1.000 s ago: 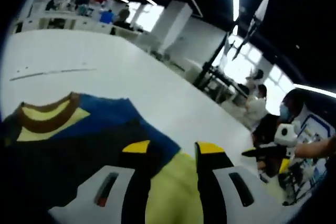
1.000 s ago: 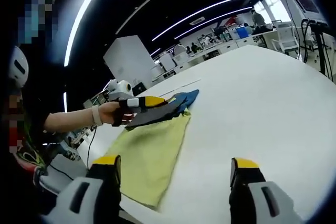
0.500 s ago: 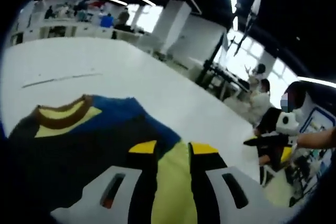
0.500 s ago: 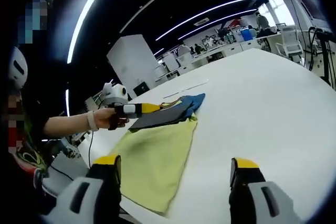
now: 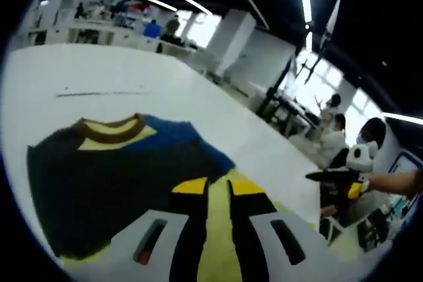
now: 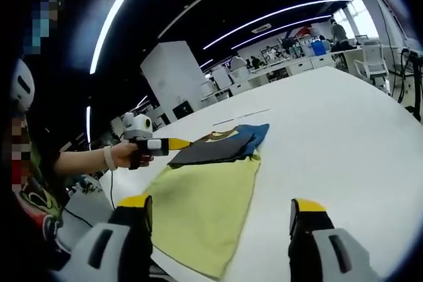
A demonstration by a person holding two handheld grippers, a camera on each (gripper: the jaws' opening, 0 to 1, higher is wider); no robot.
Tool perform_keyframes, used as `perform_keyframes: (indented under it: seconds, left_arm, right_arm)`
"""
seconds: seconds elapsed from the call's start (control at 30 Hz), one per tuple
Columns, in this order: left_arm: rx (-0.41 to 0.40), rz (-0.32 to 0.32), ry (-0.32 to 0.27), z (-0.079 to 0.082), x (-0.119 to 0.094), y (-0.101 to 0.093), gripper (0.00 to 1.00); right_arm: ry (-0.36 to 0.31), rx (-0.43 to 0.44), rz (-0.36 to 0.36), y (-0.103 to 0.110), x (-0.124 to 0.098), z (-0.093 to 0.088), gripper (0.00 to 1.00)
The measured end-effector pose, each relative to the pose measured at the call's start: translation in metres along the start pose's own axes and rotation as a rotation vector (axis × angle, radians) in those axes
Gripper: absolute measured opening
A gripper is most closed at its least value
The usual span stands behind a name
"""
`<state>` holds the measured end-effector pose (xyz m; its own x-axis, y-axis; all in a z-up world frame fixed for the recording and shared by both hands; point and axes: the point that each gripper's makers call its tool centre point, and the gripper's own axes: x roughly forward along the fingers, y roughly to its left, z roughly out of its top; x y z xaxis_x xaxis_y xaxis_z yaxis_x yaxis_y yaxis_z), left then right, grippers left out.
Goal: Fold the garment on the visible template until the final outline fits inside the template.
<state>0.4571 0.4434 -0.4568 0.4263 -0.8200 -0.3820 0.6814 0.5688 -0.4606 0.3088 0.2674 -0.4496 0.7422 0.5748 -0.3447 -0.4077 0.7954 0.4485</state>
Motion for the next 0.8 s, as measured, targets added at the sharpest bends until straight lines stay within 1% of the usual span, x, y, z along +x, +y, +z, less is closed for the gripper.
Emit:
perform_keyframes:
  seconds: [0.03,0.1,0.23,0.3,0.37,0.4,0.43,0.5,0.53,0.57,0.6,0.67,0.77,0.8]
  left_arm:
    - [-0.008,0.006,0.001,-0.003,-0.007,0.004,0.2]
    - [-0.005,0.017,-0.002,-0.006,-0.018,0.009,0.25]
    - [0.003,0.038,-0.007,-0.011,-0.04,0.016,0.46]
    - [0.021,0.045,-0.005,-0.013,-0.051,0.019,0.51]
    - [0.025,0.053,-0.002,-0.016,-0.064,0.021,0.63]
    - [0.028,0.059,0.0,-0.018,-0.07,0.022,0.71]
    - [0.032,0.068,0.009,-0.021,-0.075,0.024,0.76]
    - [0.039,0.072,0.026,-0.029,-0.093,0.026,0.81]
    - [0.036,0.073,0.032,-0.031,-0.096,0.027,0.83]
    - [0.03,0.083,0.037,-0.035,-0.105,0.028,0.86]
    - [0.027,0.096,0.034,-0.038,-0.114,0.031,0.89]
    - [0.026,0.116,0.025,-0.041,-0.127,0.036,0.92]
    - [0.018,0.123,0.02,-0.047,-0.143,0.037,0.99]
    - [0.027,0.122,0.022,-0.049,-0.149,0.036,0.99]
  right_arm:
    - [0.002,-0.004,0.001,0.001,0.001,0.001,0.86]
    - [0.01,-0.013,0.006,0.003,0.003,0.002,0.86]
    - [0.024,-0.029,0.012,0.008,0.007,0.003,0.86]
    - [0.029,-0.034,0.017,0.011,0.009,0.004,0.86]
    - [0.029,-0.036,0.024,0.014,0.012,0.006,0.86]
    - [0.033,-0.042,0.026,0.015,0.013,0.006,0.87]
    - [0.04,-0.05,0.027,0.015,0.014,0.006,0.87]
    - [0.044,-0.054,0.03,0.016,0.015,0.005,0.87]
    - [0.044,-0.056,0.031,0.018,0.015,0.005,0.87]
    - [0.043,-0.059,0.032,0.019,0.016,0.006,0.87]
    - [0.042,-0.061,0.032,0.019,0.016,0.007,0.88]
    - [0.039,-0.068,0.034,0.019,0.016,0.009,0.88]
    - [0.042,-0.086,0.026,0.019,0.016,0.01,0.89]
    - [0.039,-0.088,0.024,0.019,0.016,0.01,0.91]
